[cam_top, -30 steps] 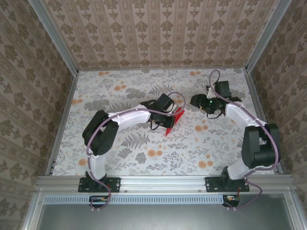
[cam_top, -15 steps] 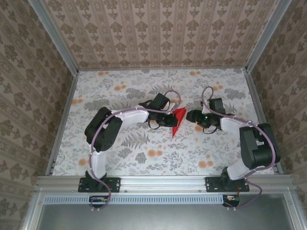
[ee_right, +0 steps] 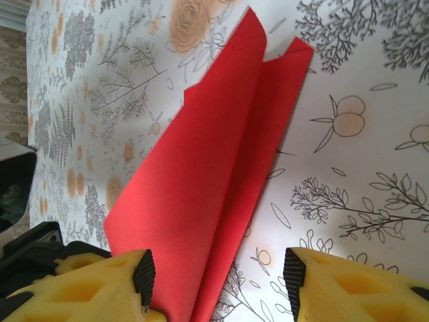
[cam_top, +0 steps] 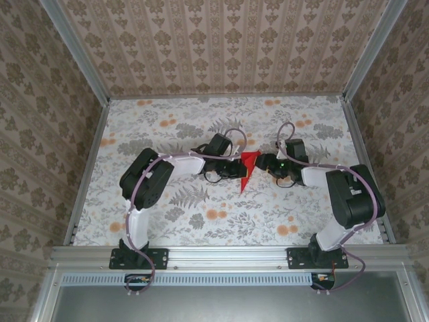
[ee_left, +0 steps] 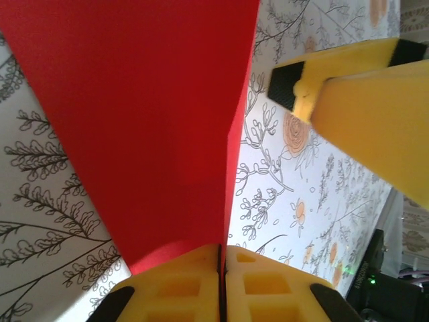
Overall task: Fold a paper plane with a square sheet of paper (fold left side to right side)
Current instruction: Fold the wing for the fifth time at the center of the table.
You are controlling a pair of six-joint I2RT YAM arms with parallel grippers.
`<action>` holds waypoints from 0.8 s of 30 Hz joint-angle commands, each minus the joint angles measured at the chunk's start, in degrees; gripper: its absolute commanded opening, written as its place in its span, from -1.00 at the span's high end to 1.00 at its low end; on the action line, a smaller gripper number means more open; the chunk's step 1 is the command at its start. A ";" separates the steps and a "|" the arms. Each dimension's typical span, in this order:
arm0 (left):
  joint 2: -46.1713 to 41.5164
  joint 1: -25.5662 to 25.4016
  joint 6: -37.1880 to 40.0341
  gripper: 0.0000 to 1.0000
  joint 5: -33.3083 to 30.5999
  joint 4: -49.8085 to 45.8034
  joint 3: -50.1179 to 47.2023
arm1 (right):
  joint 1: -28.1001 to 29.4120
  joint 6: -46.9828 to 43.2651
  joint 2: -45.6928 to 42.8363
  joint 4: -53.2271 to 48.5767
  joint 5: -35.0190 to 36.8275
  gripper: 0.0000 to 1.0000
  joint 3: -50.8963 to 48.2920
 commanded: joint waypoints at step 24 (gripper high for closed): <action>2.90 2.53 -8.53 0.80 4.90 12.14 -5.72 | 4.29 5.42 8.38 -6.43 5.09 0.11 8.26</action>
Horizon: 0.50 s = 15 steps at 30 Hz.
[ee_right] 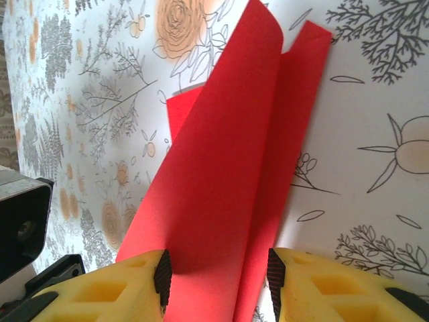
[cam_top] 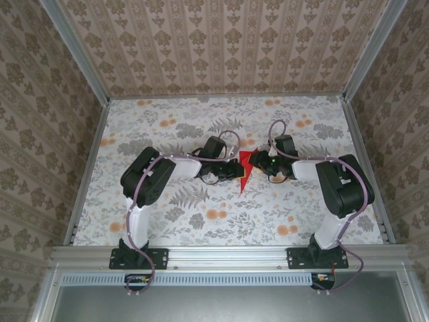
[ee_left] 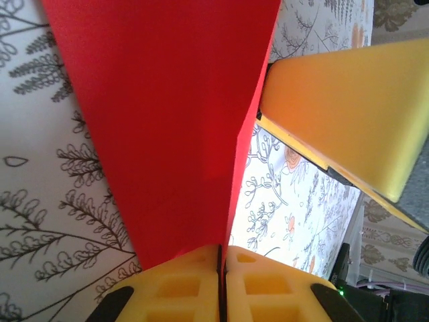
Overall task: Fold a paper plane with a square sheet of paper (fold left side to right side)
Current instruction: Fold the wing for the fifth time at the center of the table.
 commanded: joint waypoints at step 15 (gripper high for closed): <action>0.92 0.64 -1.19 0.68 1.89 2.05 -0.74 | 1.27 -1.55 5.78 -14.72 3.78 0.13 6.73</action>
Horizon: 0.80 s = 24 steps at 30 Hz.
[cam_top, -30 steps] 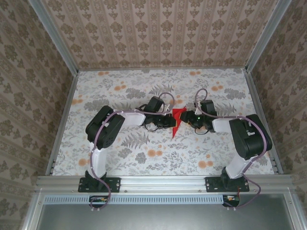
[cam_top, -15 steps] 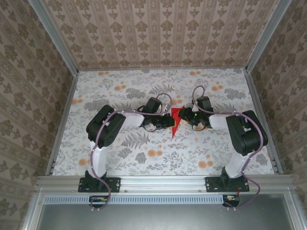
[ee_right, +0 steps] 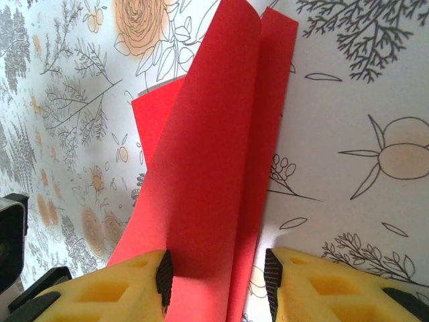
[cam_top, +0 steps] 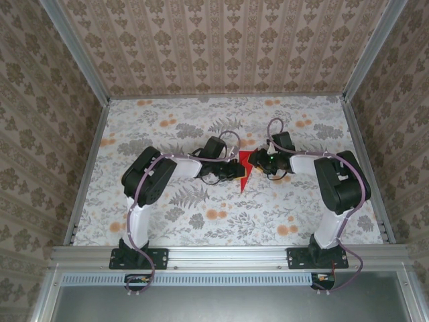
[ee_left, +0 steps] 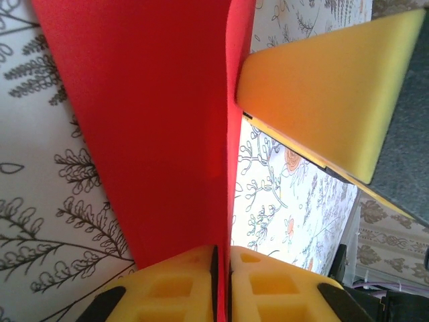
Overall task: Fold a paper plane with a square sheet of paper (fold left side to right side)
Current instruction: Fold the wing for the fifth time at the center of the table.
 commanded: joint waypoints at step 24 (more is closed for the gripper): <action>-2.65 4.14 0.13 0.10 2.58 0.25 0.27 | 1.43 -1.93 4.38 -7.57 3.45 0.14 2.12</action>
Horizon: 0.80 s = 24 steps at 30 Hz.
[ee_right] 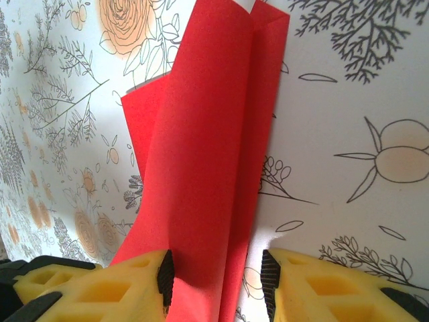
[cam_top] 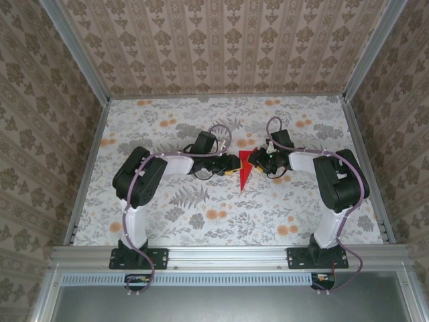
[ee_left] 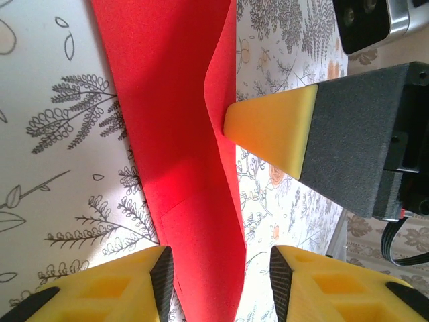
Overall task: Fold a paper plane with a square sheet of paper (fold left side to right side)
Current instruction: Fold the wing for the fifth time at the center of the table.
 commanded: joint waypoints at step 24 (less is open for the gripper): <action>8.06 0.54 0.89 0.84 0.58 -0.86 8.55 | 1.40 -3.12 2.32 -4.27 3.10 0.11 -0.23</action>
